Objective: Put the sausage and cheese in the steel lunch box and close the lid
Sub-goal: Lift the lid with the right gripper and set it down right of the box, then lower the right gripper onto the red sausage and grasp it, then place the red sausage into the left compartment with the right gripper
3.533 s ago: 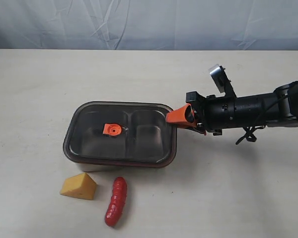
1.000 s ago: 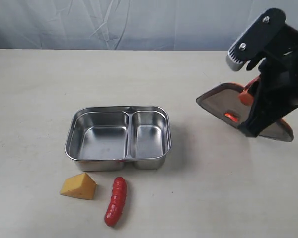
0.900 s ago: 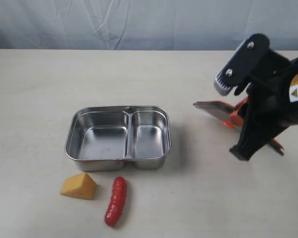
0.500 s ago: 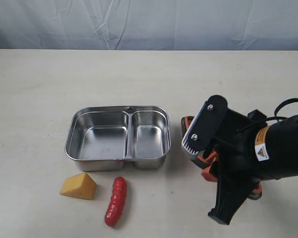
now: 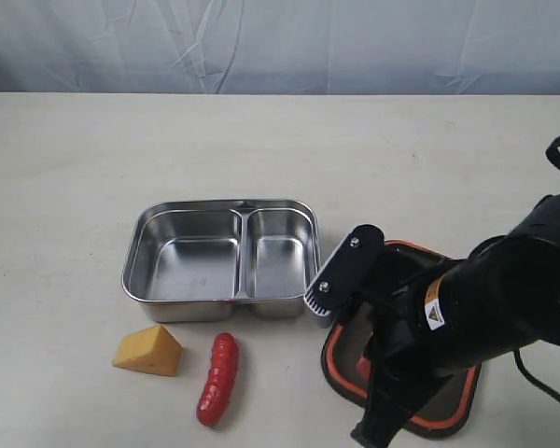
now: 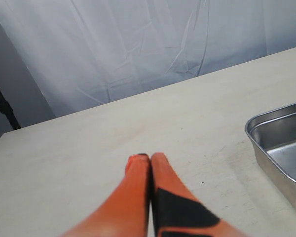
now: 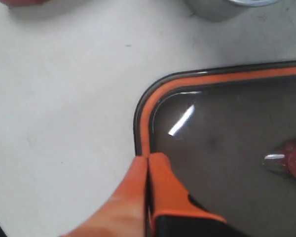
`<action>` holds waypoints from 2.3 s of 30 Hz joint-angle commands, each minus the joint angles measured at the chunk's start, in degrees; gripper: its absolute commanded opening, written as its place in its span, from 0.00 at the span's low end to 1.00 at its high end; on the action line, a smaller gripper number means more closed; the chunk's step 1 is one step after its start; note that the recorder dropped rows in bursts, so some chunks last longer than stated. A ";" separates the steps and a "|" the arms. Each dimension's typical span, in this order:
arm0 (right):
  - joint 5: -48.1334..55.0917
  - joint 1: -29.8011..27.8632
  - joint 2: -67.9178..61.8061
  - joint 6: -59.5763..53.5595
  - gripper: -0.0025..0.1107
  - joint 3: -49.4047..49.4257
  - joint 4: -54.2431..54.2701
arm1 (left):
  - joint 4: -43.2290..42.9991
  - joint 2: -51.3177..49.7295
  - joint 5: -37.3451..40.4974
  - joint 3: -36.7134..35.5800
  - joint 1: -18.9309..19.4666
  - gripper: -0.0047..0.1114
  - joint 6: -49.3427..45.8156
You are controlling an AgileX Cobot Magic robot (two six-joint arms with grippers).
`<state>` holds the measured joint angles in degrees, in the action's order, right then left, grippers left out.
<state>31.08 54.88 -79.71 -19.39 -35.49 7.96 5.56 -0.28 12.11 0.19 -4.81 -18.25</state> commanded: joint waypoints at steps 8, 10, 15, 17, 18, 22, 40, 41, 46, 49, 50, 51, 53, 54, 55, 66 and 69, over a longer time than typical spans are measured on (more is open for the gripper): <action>-6.12 5.85 -2.53 0.96 0.51 -6.87 31.58 | 0.28 0.28 -0.59 -0.19 -0.43 0.04 0.15; -6.24 5.85 -5.26 2.94 0.52 -8.11 32.45 | 0.28 0.28 -0.59 -0.19 -0.43 0.04 0.15; -6.24 5.85 -13.72 3.44 0.62 -10.83 32.59 | 0.28 0.28 -0.59 -0.19 -0.43 0.04 0.15; -6.24 5.85 -17.27 3.59 0.62 -12.27 32.72 | 0.28 0.28 -0.59 -0.19 -0.43 0.04 0.15; -6.24 5.85 -18.55 3.73 0.62 -13.05 32.72 | 0.28 0.28 -0.59 -0.19 -0.43 0.04 0.15; -6.60 5.85 -23.68 7.29 0.62 -16.04 34.13 | 0.28 0.28 -0.59 -0.19 -0.43 0.04 0.15; -4.16 5.85 -32.41 14.59 0.34 -21.42 33.47 | 0.29 0.28 -0.43 -0.19 -0.43 0.04 0.15; -4.01 5.85 -32.46 14.74 0.28 -21.42 33.47 | 0.29 0.28 -0.43 -0.19 -0.43 0.04 0.15; -1.47 5.85 -32.42 14.92 0.02 -21.42 33.47 | 0.29 0.28 -0.43 -0.19 -0.43 0.04 0.15; 0.75 5.85 -31.08 14.92 0.01 -21.42 32.79 | 0.29 0.28 -0.43 -0.19 -0.43 0.04 0.15; 1.04 5.85 -30.19 14.92 0.01 -21.42 32.33 | 0.29 0.28 -0.43 -0.19 -0.43 0.04 0.15; 1.04 5.85 -29.26 14.92 0.01 -21.42 32.18 | 0.29 0.28 -0.43 -0.19 -0.43 0.04 0.15; 0.13 5.85 -26.30 14.92 0.01 -21.42 31.26 | 0.29 0.28 -0.43 -0.19 -0.43 0.04 0.15; -0.82 5.85 -24.91 14.92 0.01 -21.42 31.16 | 0.29 0.28 -0.43 -0.19 -0.43 0.04 0.15; -1.95 5.85 -23.18 14.92 0.01 -21.42 31.03 | 0.29 0.28 -0.43 -0.19 -0.43 0.04 0.15; -17.73 3.35 -19.18 14.92 0.01 -25.54 21.74 | 0.29 0.28 -0.43 -0.19 -0.43 0.04 0.15; -16.74 1.59 -22.81 14.92 0.01 -28.75 20.20 | 0.29 0.28 -0.43 -0.19 -0.43 0.04 0.15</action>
<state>14.87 58.18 -99.77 -4.36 -61.61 30.38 5.56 -0.28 12.11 0.19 -4.81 -18.25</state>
